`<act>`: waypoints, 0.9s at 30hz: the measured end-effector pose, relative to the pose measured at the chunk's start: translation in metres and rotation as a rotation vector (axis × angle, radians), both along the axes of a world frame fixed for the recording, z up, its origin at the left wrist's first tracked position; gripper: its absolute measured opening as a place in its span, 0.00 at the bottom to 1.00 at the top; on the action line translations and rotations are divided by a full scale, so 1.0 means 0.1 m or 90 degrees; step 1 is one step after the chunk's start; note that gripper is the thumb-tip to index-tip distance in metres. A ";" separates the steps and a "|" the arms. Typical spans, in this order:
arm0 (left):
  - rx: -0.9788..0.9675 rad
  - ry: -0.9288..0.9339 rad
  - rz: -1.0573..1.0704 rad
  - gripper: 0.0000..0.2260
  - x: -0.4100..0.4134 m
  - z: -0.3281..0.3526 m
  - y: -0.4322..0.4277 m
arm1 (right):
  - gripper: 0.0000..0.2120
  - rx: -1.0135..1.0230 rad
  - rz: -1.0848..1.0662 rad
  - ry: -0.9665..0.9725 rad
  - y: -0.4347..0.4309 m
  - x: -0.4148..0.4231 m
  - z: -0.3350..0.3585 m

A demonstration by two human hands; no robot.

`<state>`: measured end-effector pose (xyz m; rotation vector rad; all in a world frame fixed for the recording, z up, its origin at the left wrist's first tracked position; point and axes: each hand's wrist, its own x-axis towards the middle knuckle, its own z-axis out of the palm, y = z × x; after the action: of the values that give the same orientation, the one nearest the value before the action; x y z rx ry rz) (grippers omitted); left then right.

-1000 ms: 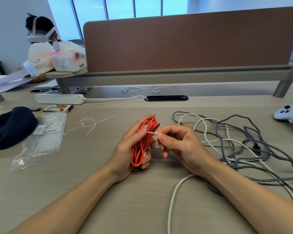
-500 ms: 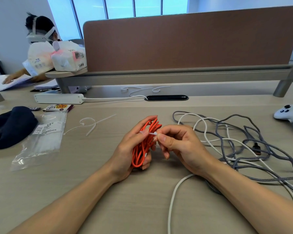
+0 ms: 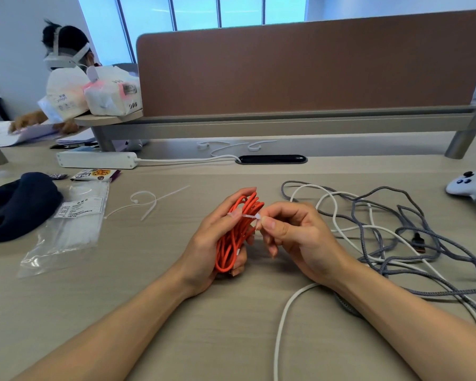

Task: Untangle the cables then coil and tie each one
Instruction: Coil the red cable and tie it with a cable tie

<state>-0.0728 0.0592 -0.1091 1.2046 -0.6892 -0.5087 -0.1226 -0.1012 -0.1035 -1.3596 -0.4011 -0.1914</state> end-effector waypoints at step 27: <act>0.008 -0.012 -0.002 0.19 0.00 -0.01 0.00 | 0.06 0.012 0.016 0.001 0.00 -0.01 0.00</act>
<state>-0.0729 0.0596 -0.1101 1.2211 -0.7051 -0.5056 -0.1233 -0.1010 -0.1035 -1.3352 -0.4139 -0.1740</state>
